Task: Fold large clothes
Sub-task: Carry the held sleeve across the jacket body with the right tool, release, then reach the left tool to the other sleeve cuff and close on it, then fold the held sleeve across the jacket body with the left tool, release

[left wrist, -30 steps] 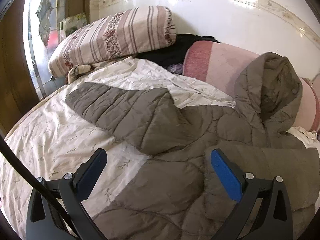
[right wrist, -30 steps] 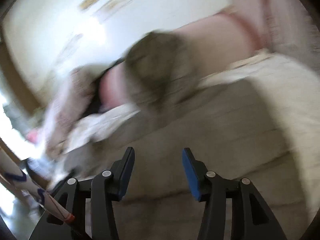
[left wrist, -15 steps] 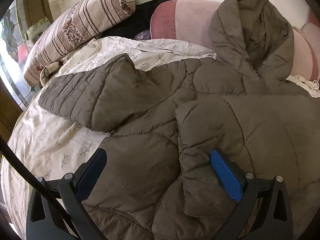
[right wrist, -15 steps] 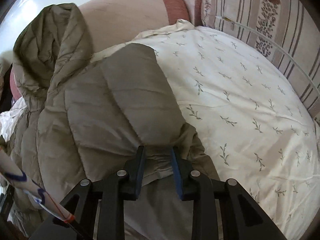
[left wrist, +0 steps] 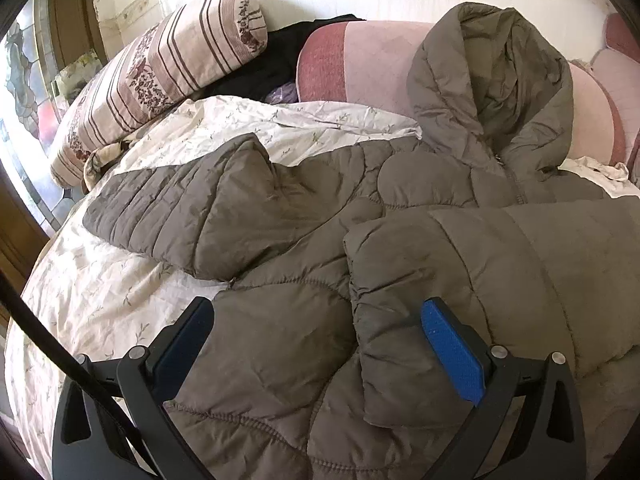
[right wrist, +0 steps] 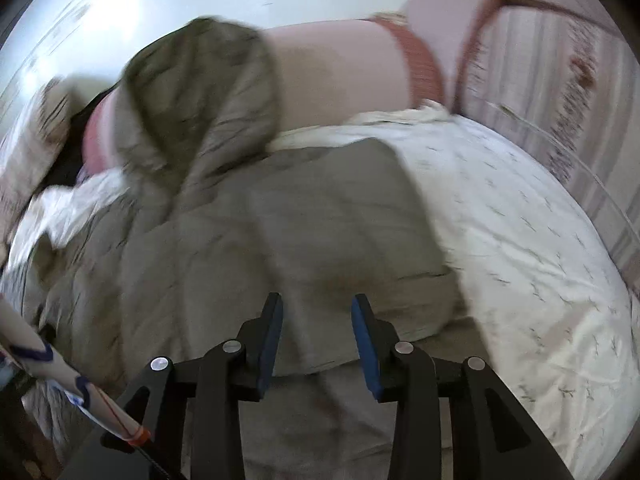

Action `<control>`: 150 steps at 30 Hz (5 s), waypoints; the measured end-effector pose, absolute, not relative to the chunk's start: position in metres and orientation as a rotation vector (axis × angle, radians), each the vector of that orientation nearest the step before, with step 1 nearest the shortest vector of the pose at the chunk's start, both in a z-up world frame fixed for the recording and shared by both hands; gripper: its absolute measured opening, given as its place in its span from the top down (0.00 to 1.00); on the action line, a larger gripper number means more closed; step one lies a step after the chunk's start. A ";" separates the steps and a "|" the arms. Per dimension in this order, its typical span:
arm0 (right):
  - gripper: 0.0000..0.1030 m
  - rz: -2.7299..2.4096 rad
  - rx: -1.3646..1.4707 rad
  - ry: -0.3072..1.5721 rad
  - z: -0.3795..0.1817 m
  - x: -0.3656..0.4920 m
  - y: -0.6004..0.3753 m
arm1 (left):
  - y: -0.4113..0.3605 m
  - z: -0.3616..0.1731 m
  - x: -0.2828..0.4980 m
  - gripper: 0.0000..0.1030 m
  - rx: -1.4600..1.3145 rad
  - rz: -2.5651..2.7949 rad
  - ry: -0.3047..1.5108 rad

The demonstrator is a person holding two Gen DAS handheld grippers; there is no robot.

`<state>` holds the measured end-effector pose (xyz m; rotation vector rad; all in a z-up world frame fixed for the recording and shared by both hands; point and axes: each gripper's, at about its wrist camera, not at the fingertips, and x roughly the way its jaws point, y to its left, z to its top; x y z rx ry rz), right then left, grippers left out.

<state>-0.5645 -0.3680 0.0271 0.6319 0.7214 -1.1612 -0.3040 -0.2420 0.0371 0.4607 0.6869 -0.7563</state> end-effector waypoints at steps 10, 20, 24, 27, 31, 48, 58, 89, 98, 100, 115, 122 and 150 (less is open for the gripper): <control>0.54 -1.070 0.548 0.841 0.000 -0.515 -0.342 | -0.243 0.035 -0.307 0.00 0.479 -0.763 0.684; 0.49 -1.088 0.545 0.901 -0.016 -0.511 -0.344 | -0.240 0.039 -0.301 0.00 0.468 -0.768 0.691; 0.44 -1.097 0.538 0.906 -0.016 -0.512 -0.344 | -0.227 0.052 -0.285 0.00 0.392 -0.764 0.719; 0.37 -1.117 0.523 0.916 -0.017 -0.511 -0.342 | -0.217 0.059 -0.272 0.00 0.358 -0.729 0.719; 0.34 -1.125 0.519 0.917 -0.018 -0.512 -0.343 | -0.203 0.063 -0.250 0.00 0.326 -0.685 0.738; 0.28 -1.136 0.508 0.924 -0.021 -0.512 -0.345 | -0.166 0.060 -0.163 0.00 0.268 -0.544 0.771; 0.28 -1.126 0.519 0.914 -0.022 -0.514 -0.345 | -0.103 0.021 -0.031 0.22 -0.039 -0.451 1.010; 0.27 -1.119 0.518 0.903 -0.023 -0.513 -0.347 | -0.077 0.024 0.071 0.90 -0.518 -0.593 0.966; 0.26 -1.110 0.601 0.675 0.021 -0.544 -0.345 | -0.125 0.143 -0.039 0.90 -0.320 -0.834 0.728; 0.24 -1.131 0.619 0.603 0.037 -0.558 -0.346 | -0.145 0.164 -0.081 0.90 -0.238 -0.920 0.677; 0.23 -1.157 0.815 0.398 0.064 -0.633 -0.354 | -0.273 0.027 -0.377 0.62 0.822 -1.119 0.546; 0.23 -0.908 0.981 0.357 0.047 -0.616 -0.353 | -0.219 0.105 -0.367 0.28 0.525 -1.180 0.508; 0.77 -0.646 1.118 0.404 -0.010 -0.523 -0.346 | -0.208 0.059 -0.144 0.23 0.106 -0.844 0.852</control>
